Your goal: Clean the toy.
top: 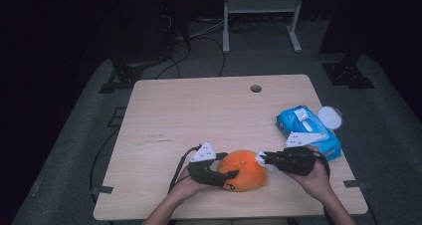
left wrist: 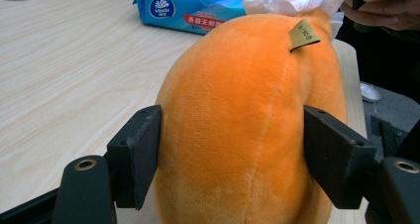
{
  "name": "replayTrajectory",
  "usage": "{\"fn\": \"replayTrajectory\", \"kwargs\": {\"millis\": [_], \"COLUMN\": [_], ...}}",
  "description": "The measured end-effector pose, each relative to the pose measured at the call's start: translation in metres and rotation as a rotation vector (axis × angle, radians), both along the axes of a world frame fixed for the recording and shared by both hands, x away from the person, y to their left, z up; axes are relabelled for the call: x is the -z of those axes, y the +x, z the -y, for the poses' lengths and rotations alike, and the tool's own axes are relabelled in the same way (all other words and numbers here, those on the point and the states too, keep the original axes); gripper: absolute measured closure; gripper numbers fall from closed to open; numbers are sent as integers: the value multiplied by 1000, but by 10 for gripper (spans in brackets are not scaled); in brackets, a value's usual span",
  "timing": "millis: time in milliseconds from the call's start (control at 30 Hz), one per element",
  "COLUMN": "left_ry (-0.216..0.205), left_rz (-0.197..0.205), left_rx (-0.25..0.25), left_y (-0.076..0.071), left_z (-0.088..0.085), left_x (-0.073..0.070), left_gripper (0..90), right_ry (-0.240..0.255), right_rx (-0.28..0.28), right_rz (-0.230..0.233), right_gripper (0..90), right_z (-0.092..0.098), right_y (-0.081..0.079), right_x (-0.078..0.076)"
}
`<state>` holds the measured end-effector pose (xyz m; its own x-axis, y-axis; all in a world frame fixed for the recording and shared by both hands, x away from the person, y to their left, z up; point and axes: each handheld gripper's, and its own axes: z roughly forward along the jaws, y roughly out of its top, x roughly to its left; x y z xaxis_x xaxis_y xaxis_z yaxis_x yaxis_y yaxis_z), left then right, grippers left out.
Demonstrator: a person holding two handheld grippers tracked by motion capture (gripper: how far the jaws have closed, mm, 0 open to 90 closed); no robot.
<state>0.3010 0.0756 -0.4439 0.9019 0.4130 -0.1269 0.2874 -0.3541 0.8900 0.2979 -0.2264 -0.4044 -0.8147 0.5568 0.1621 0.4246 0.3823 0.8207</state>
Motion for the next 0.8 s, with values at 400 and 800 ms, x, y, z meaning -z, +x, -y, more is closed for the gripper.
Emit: {"fn": "replayTrajectory", "kwargs": {"millis": [400, 800], "left_ry": [38, 40], "left_rz": [33, 191], "left_rx": [78, -10], "left_y": [-10, -16], "left_z": [11, 19], "left_x": [-11, -19], "left_gripper": [157, 344], "right_ry": [25, 56], "right_rx": [-33, 3], "right_rz": [13, 50], "right_gripper": [803, 806], "right_z": [-7, -8], "right_y": [-5, -8], "right_x": [-6, -17]}}
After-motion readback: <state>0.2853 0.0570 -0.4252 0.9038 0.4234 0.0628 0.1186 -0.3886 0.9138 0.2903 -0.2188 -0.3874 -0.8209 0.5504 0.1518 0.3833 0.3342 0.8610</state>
